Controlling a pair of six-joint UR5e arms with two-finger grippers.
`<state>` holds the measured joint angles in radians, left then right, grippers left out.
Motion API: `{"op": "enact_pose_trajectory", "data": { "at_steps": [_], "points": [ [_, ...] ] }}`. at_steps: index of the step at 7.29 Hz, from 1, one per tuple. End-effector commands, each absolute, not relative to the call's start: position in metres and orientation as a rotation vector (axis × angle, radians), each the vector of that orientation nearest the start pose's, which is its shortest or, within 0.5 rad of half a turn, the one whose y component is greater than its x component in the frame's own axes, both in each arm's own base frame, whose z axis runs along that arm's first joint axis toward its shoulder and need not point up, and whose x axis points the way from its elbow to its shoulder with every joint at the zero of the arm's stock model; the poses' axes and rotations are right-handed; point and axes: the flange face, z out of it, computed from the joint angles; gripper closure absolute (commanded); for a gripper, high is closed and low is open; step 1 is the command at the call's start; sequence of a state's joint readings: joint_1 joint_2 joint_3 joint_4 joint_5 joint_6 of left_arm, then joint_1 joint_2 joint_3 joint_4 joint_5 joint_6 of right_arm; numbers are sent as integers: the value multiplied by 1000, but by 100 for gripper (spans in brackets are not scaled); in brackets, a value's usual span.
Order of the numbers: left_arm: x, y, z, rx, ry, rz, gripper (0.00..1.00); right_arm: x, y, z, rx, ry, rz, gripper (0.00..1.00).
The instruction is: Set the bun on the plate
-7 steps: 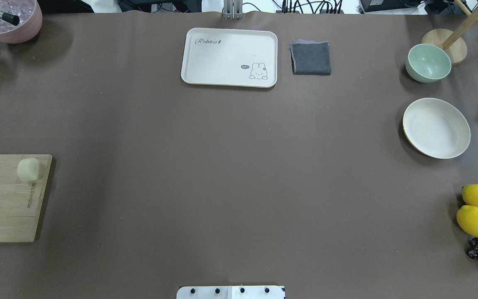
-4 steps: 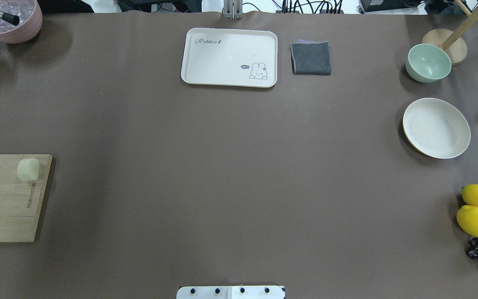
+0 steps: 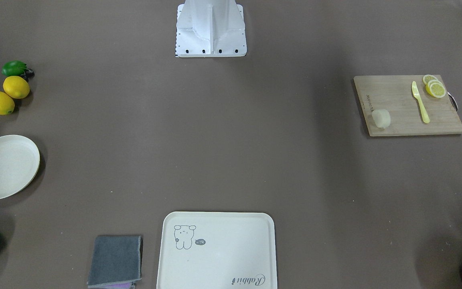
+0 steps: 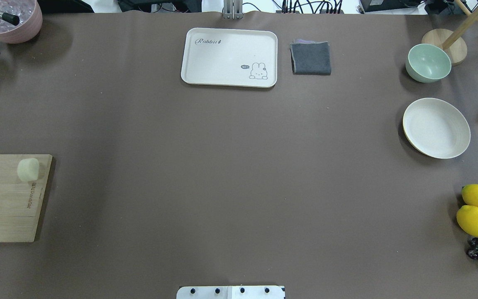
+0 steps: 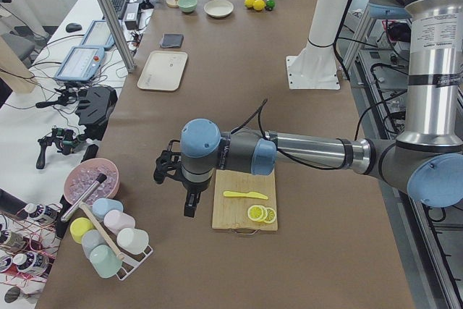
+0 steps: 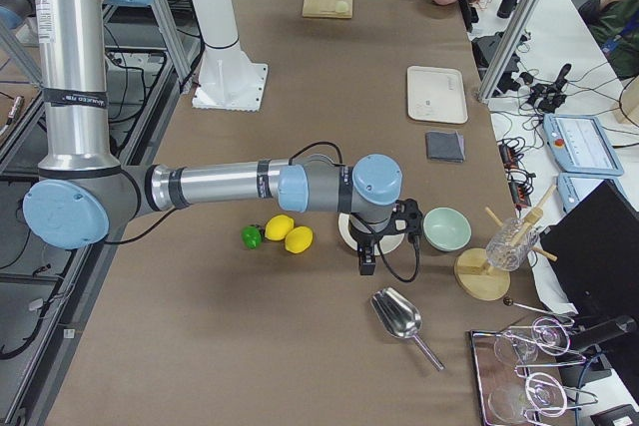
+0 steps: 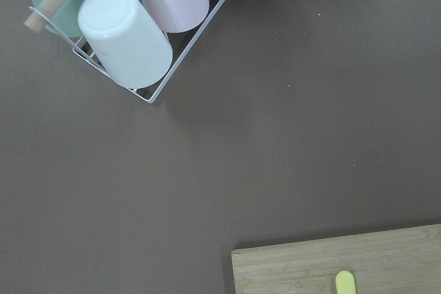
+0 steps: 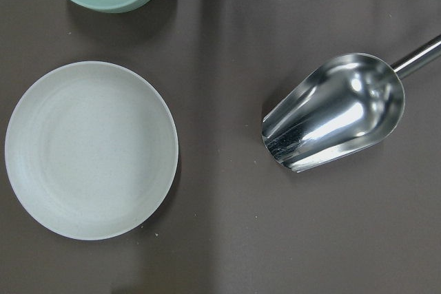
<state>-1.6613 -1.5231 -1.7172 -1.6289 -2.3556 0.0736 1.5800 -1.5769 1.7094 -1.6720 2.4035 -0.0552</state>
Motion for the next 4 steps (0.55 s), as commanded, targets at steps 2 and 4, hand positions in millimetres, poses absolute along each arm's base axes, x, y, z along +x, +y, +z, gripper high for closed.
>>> {"op": "enact_pose_trajectory", "data": {
  "at_steps": [2,4],
  "points": [
    [-106,-477,597,222,762,50,2,64,-486,599,57,-832,-57,0],
    [-105,-474,596,241,766,61,2,64,-485,600,57,-832,-57,0]
  ]
}}
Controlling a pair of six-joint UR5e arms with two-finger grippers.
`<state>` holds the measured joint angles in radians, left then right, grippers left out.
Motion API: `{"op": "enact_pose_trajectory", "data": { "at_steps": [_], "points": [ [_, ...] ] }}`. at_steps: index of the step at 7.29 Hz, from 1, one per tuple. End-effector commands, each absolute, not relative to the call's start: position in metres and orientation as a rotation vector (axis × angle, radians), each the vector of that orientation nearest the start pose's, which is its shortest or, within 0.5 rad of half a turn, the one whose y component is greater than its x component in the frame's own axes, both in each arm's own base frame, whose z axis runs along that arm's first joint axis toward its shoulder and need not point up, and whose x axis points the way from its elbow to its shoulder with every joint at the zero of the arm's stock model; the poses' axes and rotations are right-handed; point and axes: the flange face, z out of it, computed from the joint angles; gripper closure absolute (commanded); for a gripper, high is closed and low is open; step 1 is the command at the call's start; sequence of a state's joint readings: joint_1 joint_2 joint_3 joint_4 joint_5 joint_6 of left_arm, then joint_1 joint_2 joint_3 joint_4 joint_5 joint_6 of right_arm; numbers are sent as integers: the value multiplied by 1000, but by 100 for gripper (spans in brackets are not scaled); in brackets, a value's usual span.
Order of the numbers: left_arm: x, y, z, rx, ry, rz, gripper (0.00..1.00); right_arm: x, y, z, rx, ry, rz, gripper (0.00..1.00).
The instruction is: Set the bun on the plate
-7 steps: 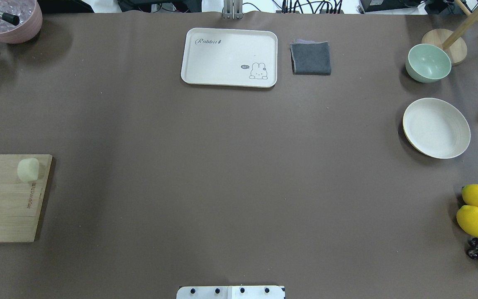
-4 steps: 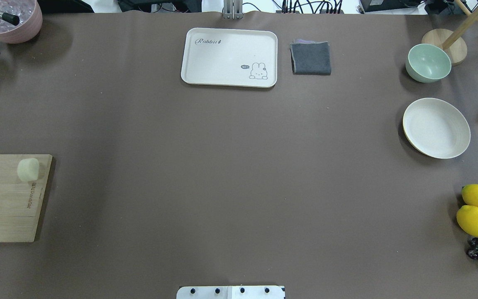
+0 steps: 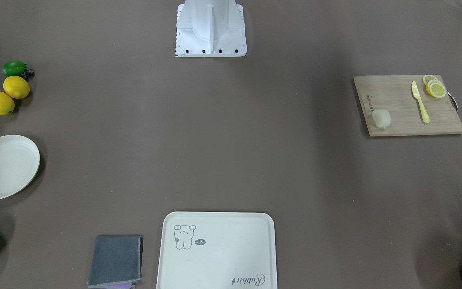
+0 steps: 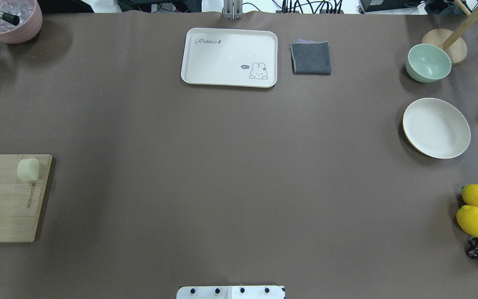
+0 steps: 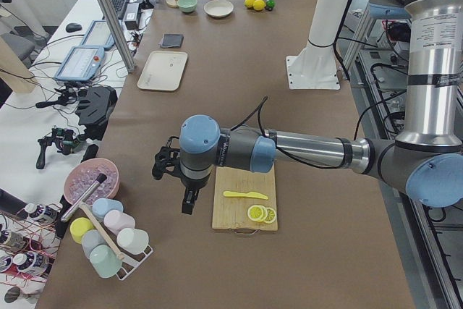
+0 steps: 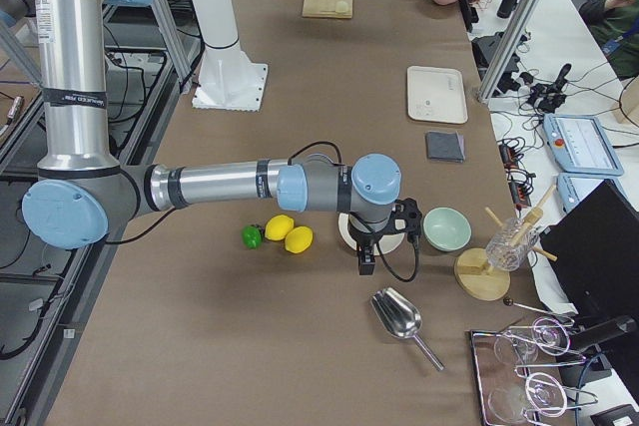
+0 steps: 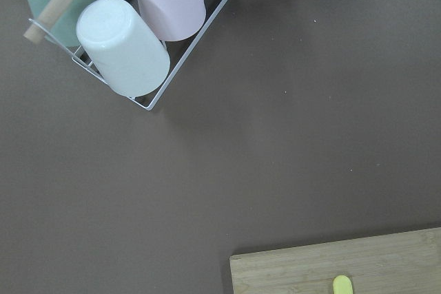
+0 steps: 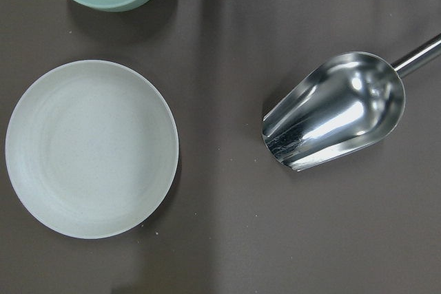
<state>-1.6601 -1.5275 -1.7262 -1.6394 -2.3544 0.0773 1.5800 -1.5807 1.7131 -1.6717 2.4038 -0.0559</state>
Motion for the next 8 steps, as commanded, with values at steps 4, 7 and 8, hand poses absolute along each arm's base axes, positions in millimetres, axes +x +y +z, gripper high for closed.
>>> {"op": "enact_pose_trajectory", "data": {
  "at_steps": [4,7,8],
  "points": [
    [-103,-470,614,261,766,70,2,64,-485,599,60,-833,-58,0],
    [-104,-473,607,335,758,105,2,48,-499,594,98,-830,-107,0],
    [-104,-468,608,349,758,109,2,33,-509,607,115,-836,-77,0]
  ]
}}
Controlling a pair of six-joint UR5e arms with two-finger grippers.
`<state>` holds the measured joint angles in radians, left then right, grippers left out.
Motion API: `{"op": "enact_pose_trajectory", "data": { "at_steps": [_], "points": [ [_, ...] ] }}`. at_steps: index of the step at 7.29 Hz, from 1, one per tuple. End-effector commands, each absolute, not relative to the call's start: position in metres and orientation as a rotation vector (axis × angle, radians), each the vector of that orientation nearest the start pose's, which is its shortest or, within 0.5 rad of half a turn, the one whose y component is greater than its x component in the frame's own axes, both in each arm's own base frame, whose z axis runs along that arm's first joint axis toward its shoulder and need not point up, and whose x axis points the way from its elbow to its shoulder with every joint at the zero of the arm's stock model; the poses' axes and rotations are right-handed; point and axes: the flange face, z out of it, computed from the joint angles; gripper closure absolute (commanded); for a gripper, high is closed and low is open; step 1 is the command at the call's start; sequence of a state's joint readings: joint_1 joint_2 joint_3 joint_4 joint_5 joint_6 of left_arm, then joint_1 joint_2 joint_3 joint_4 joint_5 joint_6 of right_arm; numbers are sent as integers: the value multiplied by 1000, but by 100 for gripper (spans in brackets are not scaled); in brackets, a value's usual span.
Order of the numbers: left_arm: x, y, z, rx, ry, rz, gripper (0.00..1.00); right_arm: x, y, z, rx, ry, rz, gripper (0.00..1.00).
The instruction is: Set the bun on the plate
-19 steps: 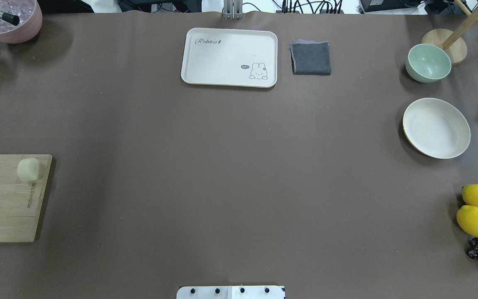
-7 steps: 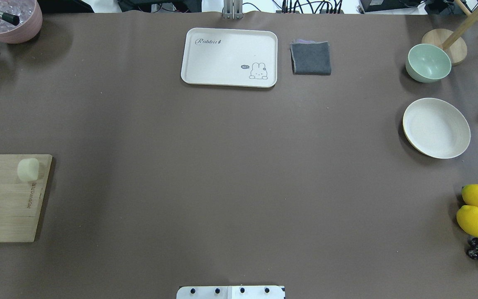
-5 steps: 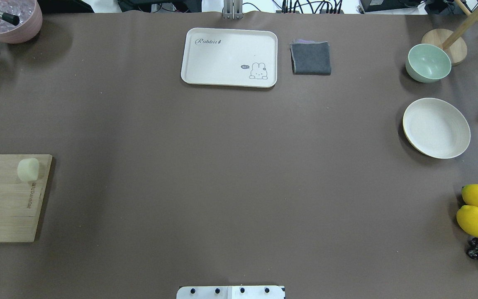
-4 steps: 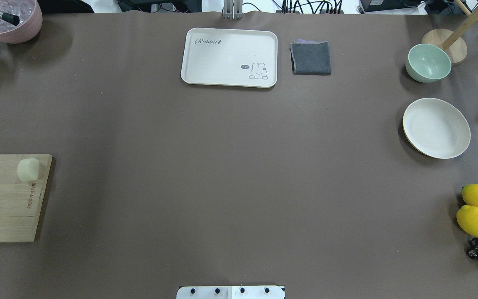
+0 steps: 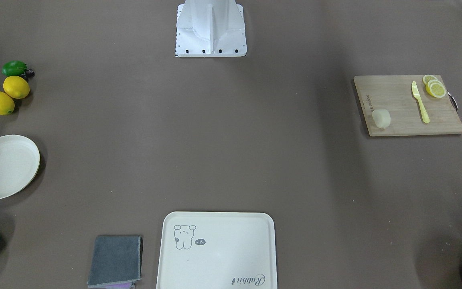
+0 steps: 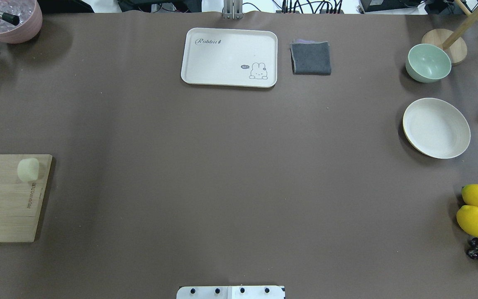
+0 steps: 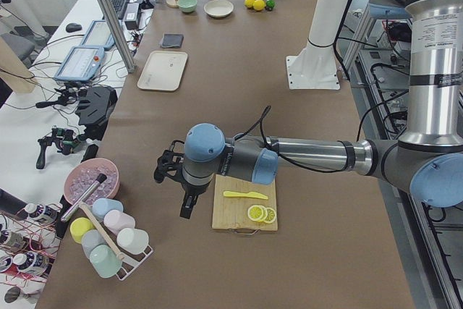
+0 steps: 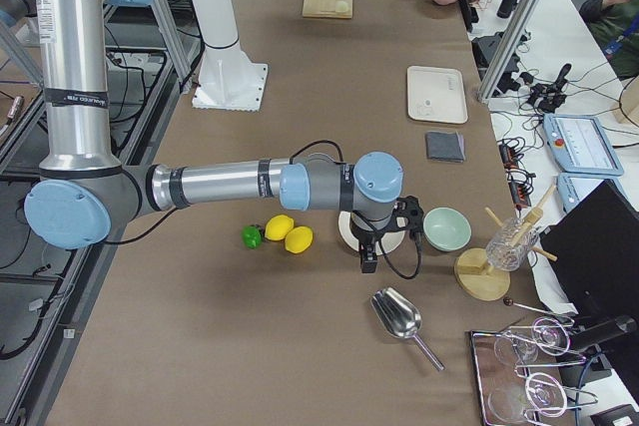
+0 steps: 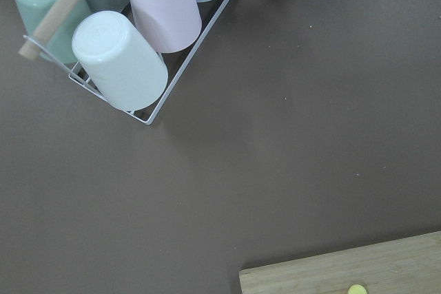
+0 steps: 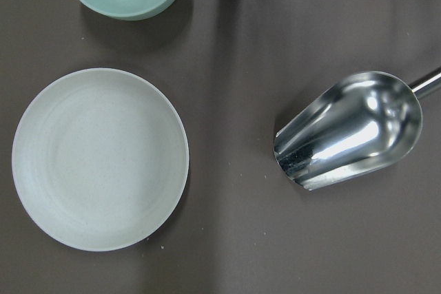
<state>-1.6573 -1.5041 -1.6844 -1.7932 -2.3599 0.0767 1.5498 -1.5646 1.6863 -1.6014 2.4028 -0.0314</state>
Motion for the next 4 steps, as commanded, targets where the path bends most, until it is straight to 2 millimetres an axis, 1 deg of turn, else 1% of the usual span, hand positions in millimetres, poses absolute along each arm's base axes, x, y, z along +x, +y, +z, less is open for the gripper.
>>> {"op": "enact_pose_trajectory", "data": {
  "at_steps": [1,2,3,4],
  "points": [
    [-104,-468,608,359,756,118,2,13,-516,621,137,-851,-34,0],
    [-102,-462,612,375,756,123,2,-19,-519,636,160,-859,-62,0],
    [-103,-458,612,400,753,128,2,-39,-525,644,188,-857,-102,0],
    [-103,-457,613,399,753,128,2,-53,-526,653,177,-839,-119,0]
  ]
}}
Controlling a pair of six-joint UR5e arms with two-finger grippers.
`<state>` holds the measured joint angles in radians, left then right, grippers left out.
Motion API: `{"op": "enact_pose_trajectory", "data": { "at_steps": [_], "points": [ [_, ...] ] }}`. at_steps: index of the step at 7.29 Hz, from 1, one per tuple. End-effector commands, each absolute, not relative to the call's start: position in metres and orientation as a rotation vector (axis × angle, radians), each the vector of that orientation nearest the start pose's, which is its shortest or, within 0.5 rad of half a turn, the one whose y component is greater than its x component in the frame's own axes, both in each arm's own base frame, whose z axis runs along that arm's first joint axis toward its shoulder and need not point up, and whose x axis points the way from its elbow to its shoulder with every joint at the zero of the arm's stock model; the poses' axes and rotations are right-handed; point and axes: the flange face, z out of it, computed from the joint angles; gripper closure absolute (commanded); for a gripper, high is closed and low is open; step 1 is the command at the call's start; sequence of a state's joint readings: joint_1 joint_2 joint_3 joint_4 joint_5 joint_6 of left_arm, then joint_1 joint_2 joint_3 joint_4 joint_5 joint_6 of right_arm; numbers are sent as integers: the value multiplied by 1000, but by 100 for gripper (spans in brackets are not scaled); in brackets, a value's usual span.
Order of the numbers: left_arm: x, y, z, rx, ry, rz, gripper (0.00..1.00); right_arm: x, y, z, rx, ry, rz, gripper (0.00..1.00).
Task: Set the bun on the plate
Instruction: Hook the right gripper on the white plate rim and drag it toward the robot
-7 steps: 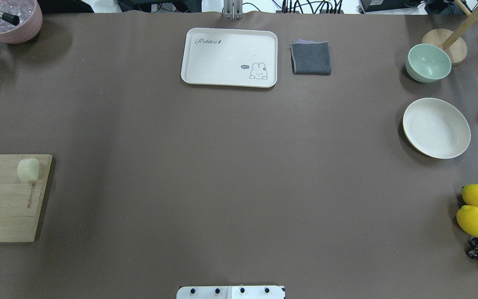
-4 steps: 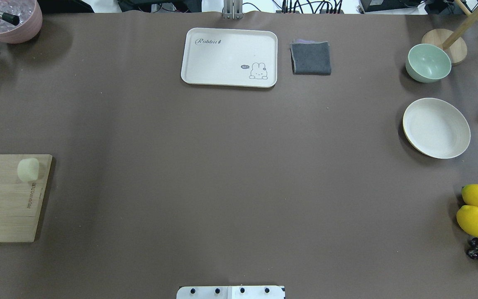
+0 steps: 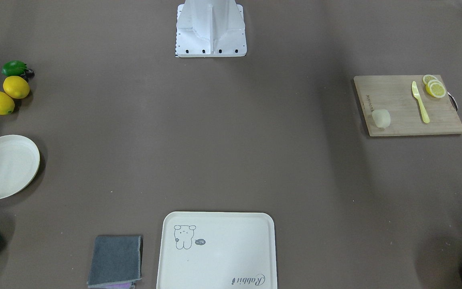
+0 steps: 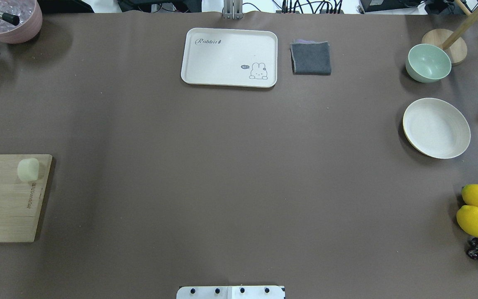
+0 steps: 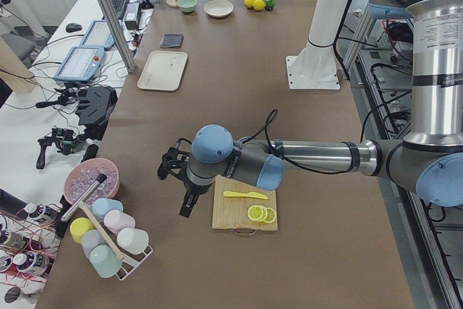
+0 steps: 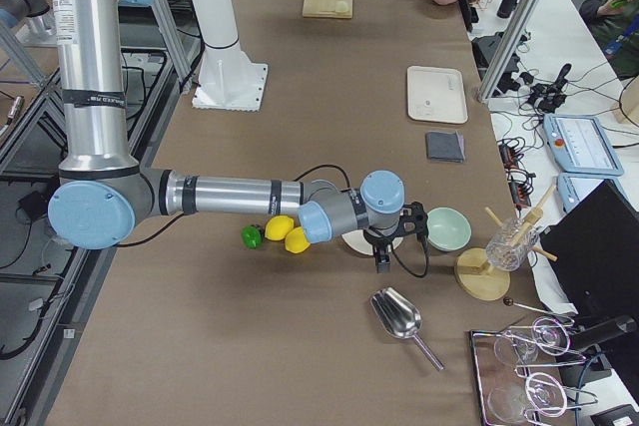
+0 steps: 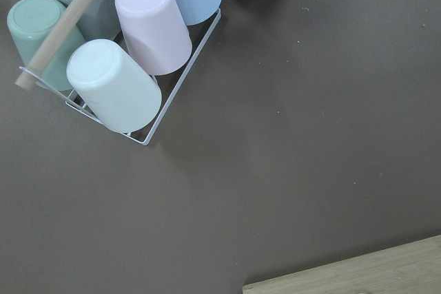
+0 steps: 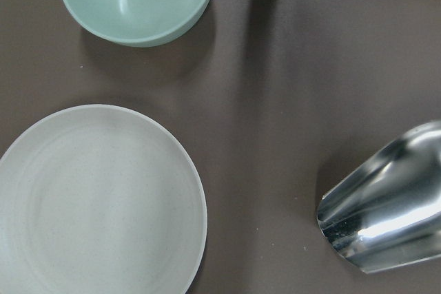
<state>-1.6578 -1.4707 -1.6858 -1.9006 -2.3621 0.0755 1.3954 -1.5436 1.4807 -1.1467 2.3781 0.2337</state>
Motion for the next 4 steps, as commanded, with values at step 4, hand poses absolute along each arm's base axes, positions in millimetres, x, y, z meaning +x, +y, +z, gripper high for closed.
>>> {"op": "enact_pose_trajectory", "data": {
  "at_steps": [4],
  "points": [
    [-103,-458,612,400,753,127,2,-73,-520,683,196,-853,-144,0]
  ]
}}
